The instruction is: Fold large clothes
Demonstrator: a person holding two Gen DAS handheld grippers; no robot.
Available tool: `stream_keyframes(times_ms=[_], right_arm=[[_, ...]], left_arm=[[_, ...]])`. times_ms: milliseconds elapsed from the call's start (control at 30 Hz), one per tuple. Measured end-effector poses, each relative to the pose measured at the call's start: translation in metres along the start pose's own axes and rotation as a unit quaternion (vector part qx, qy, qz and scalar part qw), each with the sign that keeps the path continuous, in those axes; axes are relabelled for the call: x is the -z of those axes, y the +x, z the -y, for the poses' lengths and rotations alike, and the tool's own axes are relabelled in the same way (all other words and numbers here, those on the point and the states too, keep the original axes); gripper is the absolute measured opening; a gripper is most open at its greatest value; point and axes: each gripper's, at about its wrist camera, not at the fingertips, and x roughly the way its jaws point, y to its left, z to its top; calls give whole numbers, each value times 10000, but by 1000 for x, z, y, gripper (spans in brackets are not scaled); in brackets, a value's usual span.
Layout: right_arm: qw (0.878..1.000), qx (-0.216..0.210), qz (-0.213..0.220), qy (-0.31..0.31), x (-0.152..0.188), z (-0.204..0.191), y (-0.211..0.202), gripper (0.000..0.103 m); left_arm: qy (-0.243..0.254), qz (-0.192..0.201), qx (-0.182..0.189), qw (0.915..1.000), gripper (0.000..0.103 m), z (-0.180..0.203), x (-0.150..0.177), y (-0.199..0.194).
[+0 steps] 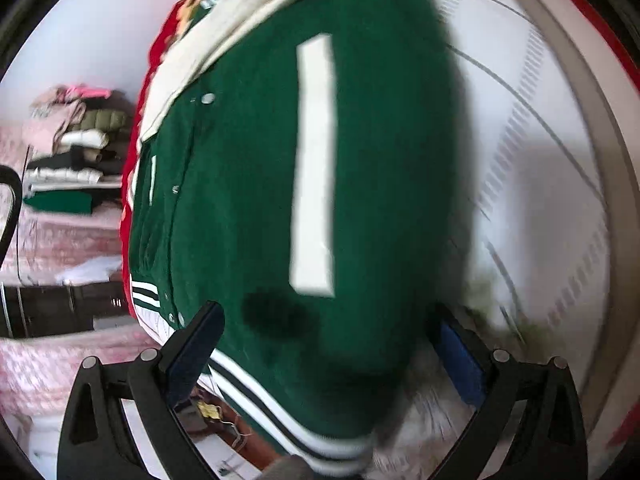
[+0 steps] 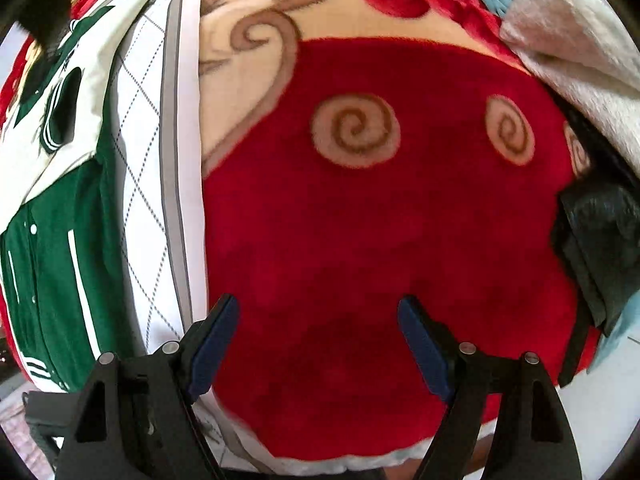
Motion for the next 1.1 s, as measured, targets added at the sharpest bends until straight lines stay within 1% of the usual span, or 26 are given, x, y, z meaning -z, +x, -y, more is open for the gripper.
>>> stream_keyframes(times_ms=[67,100,167,200,233,267,333,367,433,467,500,533,567,600,633,667,767,800,833,867,900,933,967,1033,1067,1100], right_arm=[[9999,-108,42,7,-8,-3,3,83],[9998,-191,61,0,-14,-7,6,83],[9990,-443,75,-14,-25,-16,13,83],[9980,-633,84,-4,-33,-22,17,83],[9966,-813,105,13,-39,-29,20,83],[9941,-1074,146,25,-48,-39,22,83],[9872,-1579,240,38,-65,-56,24,83],[9811,-1906,342,13,-73,-66,23,83],[9667,-2506,504,-103,-87,-87,19,83],[9590,-2778,546,-153,-94,-96,18,83],[9507,-3046,552,-166,-101,-105,19,83],[9429,-3288,518,-144,-116,-116,26,84],[9348,-3518,481,-119,-129,-119,30,90],[9275,-3707,470,-100,-138,-128,34,95],[9238,-3799,472,-87,-135,-141,39,99],[9185,-3928,438,-101,-141,-148,42,99],[9123,-4093,171,5,-149,-182,62,99],[9125,-4091,-23,42,-153,-193,70,93],[9127,-4083,-76,97,-155,-201,76,83],[9184,-3955,-57,127,-152,-212,81,51],[9290,-3699,-28,121,-153,-226,81,40],[9326,-3606,-5,135,-156,-252,85,28],[9358,-3523,92,108,-154,-258,75,23],[9423,-3335,297,11,-148,-267,46,20],[9439,-3282,370,-7,-145,-273,30,17],[9448,-3250,428,-34,-142,-281,11,16]], left_arm=[[-209,-8,-56,9998,103,-18,-15,13],[-298,-16,-29,9996,103,-21,-16,15],[-572,-16,288,9979,100,-39,-23,25],[-707,-26,533,9961,97,-46,-23,28],[-771,37,741,9943,78,-55,-24,30],[-796,90,846,9932,47,-59,-24,29],[-891,258,946,9912,18,-76,-25,23],[-947,326,967,9903,13,-82,-25,20],[-1093,460,1019,9877,11,-100,-27,13],[-1130,482,1034,9870,10,-103,-27,10],[-1165,510,1052,9863,10,-106,-27,5],[-1166,544,1046,9862,10,-110,-28,1],[-1168,571,1050,9859,10,-117,-29,0],[-1200,597,1084,9850,10,-125,-30,1],[-1214,612,1105,9845,9,-126,-32,-2],[-1220,625,1132,9841,9,-125,-31,-5],[-1230,638,1250,9824,9,-131,-34,0],[-1226,636,1283,9821,9,-133,-35,1],[-1217,626,1338,9815,9,-135,-35,4],[-1222,620,1407,9805,9,-139,-35,7],[-1210,619,1459,9799,9,-142,-35,8],[-1184,625,1533,9791,9,-147,-33,10],[-1189,642,1624,9774,8,-152,-32,9],[-1223,693,1841,9728,8,-169,-28,6],[-1242,737,1959,9699,8,-180,-25,4],[-1282,779,2099,9662,8,-192,-23,1]])
